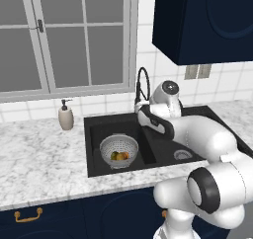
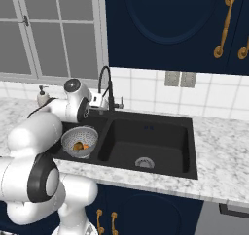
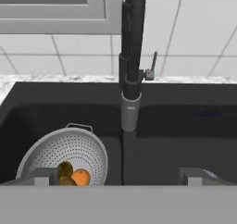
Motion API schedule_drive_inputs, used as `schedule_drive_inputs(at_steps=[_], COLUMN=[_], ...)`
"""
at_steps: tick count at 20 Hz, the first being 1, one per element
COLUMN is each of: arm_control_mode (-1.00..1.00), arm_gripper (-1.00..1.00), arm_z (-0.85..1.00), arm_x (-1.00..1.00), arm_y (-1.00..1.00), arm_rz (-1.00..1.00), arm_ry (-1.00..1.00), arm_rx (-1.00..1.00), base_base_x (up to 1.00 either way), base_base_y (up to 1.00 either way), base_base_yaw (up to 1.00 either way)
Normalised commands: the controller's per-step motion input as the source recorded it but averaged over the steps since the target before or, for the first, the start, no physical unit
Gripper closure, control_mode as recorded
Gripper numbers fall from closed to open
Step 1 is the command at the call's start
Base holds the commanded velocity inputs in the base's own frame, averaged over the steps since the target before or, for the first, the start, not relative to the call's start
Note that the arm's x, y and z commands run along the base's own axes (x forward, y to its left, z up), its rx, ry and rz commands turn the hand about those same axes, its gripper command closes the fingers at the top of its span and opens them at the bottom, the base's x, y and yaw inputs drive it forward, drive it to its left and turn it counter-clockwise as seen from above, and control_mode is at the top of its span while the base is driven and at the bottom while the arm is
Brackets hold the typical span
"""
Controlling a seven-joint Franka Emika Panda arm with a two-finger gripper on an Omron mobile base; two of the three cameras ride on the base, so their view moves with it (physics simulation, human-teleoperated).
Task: Put the colander in the sink, put the pear, kiwi, tangerine in the colander, and turn on the sink faucet and pour water over the colander.
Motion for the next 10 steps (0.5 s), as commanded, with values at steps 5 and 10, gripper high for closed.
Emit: schedule_drive_inputs(at_steps=[5, 10], arm_control_mode=[-1.0, -1.0], arm_gripper=[-1.0, -1.0], arm_z=[0.15, 0.03], arm_x=[0.32, 0.43], arm_y=[-0.32, -0.15], arm_rz=[0.0, 0.0], arm_ry=[-0.02, 0.03], arm_rx=[0.07, 0.09], base_base_x=[0.0, 0.0], base_base_y=[0.0, 0.0], base_base_yaw=[0.0, 0.0])
